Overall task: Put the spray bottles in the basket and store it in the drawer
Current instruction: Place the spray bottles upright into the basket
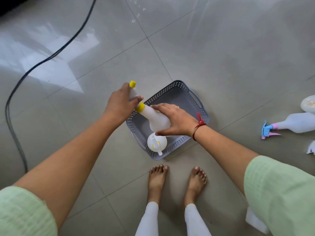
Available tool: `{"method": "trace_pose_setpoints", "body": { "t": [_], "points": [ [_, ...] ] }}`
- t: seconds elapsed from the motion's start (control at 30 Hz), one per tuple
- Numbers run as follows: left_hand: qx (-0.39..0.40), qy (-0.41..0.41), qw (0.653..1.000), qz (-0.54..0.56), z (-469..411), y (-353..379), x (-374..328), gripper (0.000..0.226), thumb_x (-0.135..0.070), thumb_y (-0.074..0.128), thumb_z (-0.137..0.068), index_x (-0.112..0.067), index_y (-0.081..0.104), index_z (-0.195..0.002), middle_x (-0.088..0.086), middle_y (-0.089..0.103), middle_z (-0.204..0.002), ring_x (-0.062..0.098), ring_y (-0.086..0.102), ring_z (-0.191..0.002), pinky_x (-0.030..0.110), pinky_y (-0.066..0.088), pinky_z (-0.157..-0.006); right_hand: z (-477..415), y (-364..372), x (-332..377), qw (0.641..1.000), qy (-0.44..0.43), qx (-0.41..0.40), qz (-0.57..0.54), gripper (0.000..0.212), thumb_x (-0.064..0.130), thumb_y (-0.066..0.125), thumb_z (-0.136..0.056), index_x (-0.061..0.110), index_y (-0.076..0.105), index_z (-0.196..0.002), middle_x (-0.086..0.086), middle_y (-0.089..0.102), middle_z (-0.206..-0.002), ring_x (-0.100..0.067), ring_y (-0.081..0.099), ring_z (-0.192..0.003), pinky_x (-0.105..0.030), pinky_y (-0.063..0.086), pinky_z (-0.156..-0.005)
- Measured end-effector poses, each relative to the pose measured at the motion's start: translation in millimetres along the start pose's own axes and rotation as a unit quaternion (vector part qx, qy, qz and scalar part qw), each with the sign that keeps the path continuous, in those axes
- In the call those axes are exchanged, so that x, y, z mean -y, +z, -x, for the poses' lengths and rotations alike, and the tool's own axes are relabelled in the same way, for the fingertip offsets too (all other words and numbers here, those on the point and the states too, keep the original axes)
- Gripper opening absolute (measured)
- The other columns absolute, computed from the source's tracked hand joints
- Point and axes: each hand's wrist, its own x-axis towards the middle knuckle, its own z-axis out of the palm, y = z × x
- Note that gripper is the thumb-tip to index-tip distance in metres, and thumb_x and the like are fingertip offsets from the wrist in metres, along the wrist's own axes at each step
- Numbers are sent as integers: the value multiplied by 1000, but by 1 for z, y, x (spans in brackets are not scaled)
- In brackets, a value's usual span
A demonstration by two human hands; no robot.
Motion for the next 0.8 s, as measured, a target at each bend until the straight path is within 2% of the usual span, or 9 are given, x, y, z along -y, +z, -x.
{"method": "trace_pose_setpoints", "body": {
  "t": [0.1, 0.17, 0.27, 0.4, 0.5, 0.6, 0.7, 0.8],
  "points": [
    [-22, -6, 1000, 2, 15, 4, 14, 35, -33, 61, -88, -3, 50, -101, 25, 63, -96, 41, 57, -87, 37, 39, -67, 2, 10, -7, 999, 47, -17, 4, 93, 54, 73, -70, 27, 28, -147, -3, 30, -152, -24, 30, -140, -43, 28, -115],
    [-25, -36, 999, 19, 20, 10, 25, 32, -31, 60, -89, -3, 49, -101, 26, 64, -95, 43, 60, -84, 42, 48, -73, 11, 20, -11, 988, 111, -81, -72, 93, 57, 71, -70, 27, 28, -146, -4, 26, -152, -22, 27, -141, -39, 24, -116],
    [-15, -84, 996, 23, 26, 24, 42, 29, -27, 58, -90, -3, 50, -104, 25, 64, -98, 43, 62, -86, 46, 51, -78, 38, 39, -20, 955, 187, -160, -165, 83, 57, 67, -75, 27, 32, -144, -3, 28, -146, -16, 30, -138, -34, 26, -113],
    [2, -156, 987, 30, 33, 54, 55, 36, -27, 57, -89, -4, 50, -116, 23, 62, -111, 41, 58, -103, 41, 46, -85, 99, 64, -34, 938, 251, -156, -179, 76, 57, 64, -76, 25, 38, -140, -1, 30, -142, -13, 32, -135, -31, 30, -111],
    [7, -215, 975, 51, 32, 73, 62, 42, -29, 59, -87, -1, 51, -117, 23, 61, -117, 40, 57, -109, 40, 45, -89, 135, 82, -38, 921, 289, -160, -207, 70, 55, 62, -77, 23, 43, -136, 2, 36, -130, -13, 39, -127, -25, 30, -107],
    [11, -267, 956, 119, 29, 87, 69, 44, -30, 63, -84, 0, 52, -115, 24, 60, -118, 41, 62, -104, 45, 52, -91, 151, 99, -36, 912, 314, -143, -222, 64, 51, 63, -80, 24, 44, -135, 4, 36, -127, -12, 40, -124, -29, 33, -107],
    [4, -309, 935, 175, 25, 93, 73, 48, -33, 66, -82, 0, 53, -115, 21, 61, -116, 39, 66, -99, 47, 57, -86, 148, 111, -34, 904, 319, -160, -237, 59, 44, 66, -82, 22, 45, -134, 5, 37, -125, -13, 42, -123, -31, 34, -108],
    [-1, -323, 924, 207, 22, 96, 69, 50, -31, 67, -81, -1, 53, -118, 18, 60, -119, 36, 68, -92, 44, 60, -77, 136, 115, -32, 884, 341, -182, -263, 59, 49, 63, -83, 26, 44, -133, 8, 35, -123, -12, 42, -121, -32, 34, -107]
  ]
}}
